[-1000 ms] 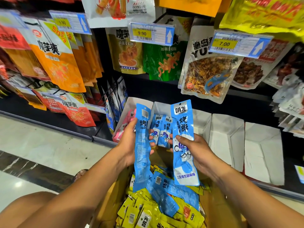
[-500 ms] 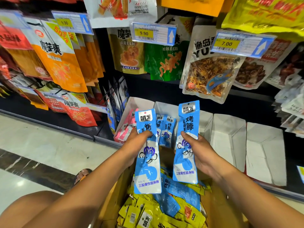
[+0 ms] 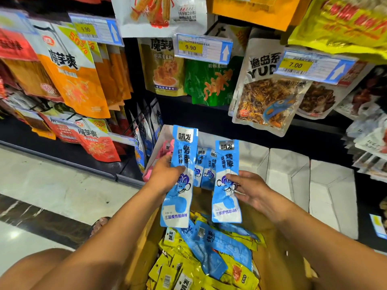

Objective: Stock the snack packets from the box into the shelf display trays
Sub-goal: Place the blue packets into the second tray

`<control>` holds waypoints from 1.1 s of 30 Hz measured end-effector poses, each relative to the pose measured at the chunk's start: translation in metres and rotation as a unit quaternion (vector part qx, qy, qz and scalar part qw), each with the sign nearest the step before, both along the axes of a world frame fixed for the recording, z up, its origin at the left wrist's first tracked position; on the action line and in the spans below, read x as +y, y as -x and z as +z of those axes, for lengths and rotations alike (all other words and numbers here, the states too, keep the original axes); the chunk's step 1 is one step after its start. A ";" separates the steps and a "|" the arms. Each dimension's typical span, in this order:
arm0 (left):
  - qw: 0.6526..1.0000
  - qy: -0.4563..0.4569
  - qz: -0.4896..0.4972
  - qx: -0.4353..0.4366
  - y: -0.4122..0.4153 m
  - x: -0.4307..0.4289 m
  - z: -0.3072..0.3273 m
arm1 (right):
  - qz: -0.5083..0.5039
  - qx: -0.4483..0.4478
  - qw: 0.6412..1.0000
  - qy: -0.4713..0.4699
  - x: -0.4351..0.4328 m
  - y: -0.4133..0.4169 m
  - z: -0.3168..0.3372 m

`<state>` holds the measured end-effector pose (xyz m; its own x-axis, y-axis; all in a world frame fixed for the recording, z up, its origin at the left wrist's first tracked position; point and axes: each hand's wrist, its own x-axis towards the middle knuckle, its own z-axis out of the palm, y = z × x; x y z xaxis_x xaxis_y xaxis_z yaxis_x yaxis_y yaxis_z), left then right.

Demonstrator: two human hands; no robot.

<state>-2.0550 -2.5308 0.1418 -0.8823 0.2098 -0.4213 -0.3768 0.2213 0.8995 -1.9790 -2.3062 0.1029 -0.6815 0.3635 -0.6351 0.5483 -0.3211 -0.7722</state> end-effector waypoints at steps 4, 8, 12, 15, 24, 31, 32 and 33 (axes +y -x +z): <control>1.000 0.006 0.012 0.011 0.007 -0.007 0.001 | -0.030 -0.004 0.999 0.014 0.004 0.047 -0.016; 0.999 0.019 0.033 0.022 0.015 -0.017 -0.001 | -0.035 -0.009 0.999 -0.007 0.002 0.103 -0.046; 0.998 0.013 0.049 0.021 0.020 -0.028 -0.005 | -0.040 -0.033 0.998 -0.043 0.001 0.144 -0.085; 0.998 0.005 0.056 0.006 0.022 -0.033 -0.010 | -0.041 -0.056 0.996 -0.049 0.001 0.162 -0.114; 0.999 0.004 0.053 -0.003 0.035 -0.041 -0.014 | 0.025 -0.099 0.975 -0.198 -0.022 0.184 -0.183; 0.998 0.012 0.055 -0.007 0.033 -0.043 -0.015 | 0.223 -0.099 0.831 -0.499 -0.020 0.177 -0.191; 0.998 0.012 0.056 -0.008 0.033 -0.043 -0.015 | 0.227 -0.097 0.836 -0.490 -0.018 0.176 -0.191; 0.998 0.011 0.056 -0.010 0.033 -0.043 -0.016 | 0.232 -0.096 0.840 -0.481 -0.017 0.175 -0.189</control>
<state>-2.0877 -2.5738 0.1256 -0.8915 0.1012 -0.4415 -0.4172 0.1961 0.8874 -2.1543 -2.3228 -0.0860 -0.8102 0.4951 -0.3138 0.5862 0.6829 -0.4360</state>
